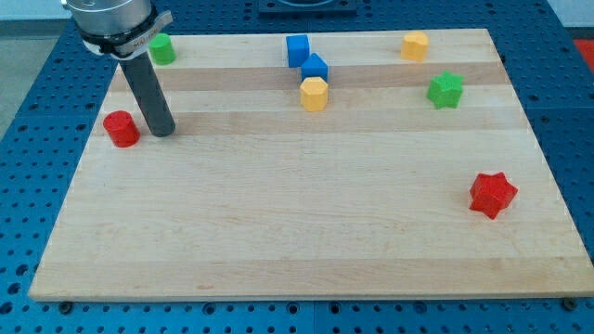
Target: Keep arm in between green circle and yellow hexagon
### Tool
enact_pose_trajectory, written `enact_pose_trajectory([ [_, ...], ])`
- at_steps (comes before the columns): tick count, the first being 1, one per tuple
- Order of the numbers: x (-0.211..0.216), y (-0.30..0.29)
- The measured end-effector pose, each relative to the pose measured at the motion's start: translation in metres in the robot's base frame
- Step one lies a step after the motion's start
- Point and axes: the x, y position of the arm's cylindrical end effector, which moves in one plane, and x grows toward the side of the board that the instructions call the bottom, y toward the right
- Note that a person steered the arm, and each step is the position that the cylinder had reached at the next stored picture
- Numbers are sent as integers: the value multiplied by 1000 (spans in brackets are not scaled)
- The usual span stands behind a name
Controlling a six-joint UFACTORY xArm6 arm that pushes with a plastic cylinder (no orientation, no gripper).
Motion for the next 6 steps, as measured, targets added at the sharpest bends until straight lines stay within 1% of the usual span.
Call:
enact_pose_trajectory([
  [3, 0, 12],
  [4, -11, 15],
  [6, -91, 52],
])
